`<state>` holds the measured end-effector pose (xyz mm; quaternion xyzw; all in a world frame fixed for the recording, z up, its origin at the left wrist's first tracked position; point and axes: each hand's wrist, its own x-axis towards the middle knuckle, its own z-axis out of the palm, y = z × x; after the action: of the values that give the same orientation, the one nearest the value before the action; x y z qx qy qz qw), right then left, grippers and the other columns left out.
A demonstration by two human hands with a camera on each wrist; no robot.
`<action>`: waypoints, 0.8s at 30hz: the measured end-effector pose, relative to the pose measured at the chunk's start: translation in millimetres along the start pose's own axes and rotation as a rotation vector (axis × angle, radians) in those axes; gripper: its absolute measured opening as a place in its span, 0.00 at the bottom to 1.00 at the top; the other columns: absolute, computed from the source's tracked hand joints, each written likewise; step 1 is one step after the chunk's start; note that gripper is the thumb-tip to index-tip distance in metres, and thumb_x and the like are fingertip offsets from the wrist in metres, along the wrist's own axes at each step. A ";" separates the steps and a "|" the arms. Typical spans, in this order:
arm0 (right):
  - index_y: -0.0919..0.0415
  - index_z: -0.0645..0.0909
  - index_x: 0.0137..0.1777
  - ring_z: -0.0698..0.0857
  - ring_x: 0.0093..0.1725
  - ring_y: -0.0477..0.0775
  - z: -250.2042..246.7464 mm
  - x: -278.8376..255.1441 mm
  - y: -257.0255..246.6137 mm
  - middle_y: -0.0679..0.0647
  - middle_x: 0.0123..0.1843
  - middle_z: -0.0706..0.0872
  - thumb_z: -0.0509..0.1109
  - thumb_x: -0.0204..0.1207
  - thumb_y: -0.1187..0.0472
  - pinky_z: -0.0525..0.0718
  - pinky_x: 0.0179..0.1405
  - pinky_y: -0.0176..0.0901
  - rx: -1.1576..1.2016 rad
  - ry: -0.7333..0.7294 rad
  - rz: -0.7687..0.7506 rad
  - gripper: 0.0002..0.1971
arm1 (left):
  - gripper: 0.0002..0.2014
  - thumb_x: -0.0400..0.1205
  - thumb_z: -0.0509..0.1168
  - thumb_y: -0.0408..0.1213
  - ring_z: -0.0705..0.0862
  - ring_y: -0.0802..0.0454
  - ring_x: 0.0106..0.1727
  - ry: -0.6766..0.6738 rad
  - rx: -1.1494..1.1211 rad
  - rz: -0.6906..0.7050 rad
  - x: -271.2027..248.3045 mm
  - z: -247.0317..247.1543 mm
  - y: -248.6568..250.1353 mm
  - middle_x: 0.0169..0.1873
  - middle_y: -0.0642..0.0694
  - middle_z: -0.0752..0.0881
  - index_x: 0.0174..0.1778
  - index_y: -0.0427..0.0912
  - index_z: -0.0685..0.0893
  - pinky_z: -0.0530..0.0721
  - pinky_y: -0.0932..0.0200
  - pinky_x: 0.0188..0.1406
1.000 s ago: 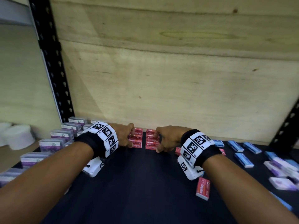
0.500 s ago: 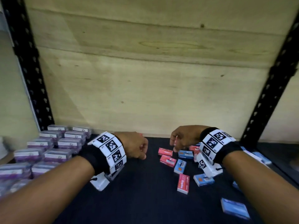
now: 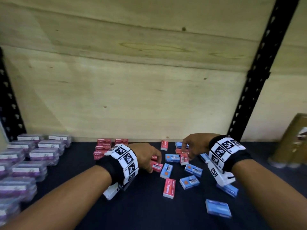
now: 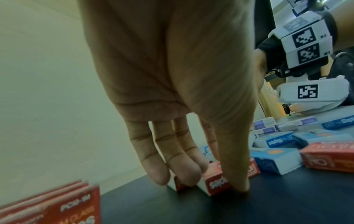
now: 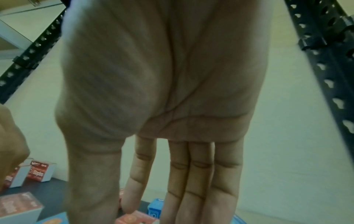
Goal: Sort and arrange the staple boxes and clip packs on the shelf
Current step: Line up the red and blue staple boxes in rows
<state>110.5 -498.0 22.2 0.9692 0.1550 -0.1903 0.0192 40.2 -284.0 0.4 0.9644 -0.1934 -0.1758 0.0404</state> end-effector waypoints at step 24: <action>0.48 0.87 0.62 0.82 0.57 0.50 9.7 10.6 -2.0 0.45 0.55 0.83 0.77 0.75 0.63 0.81 0.61 0.44 0.011 0.005 -0.044 0.16 | 0.15 0.84 0.68 0.43 0.82 0.56 0.57 0.017 -0.030 0.046 -6.2 -0.5 -17.6 0.60 0.54 0.87 0.67 0.51 0.86 0.75 0.61 0.55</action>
<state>115.7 -494.0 9.3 0.9661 0.1754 -0.1891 0.0095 41.4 -265.4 0.4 0.9604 -0.2124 -0.1697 0.0604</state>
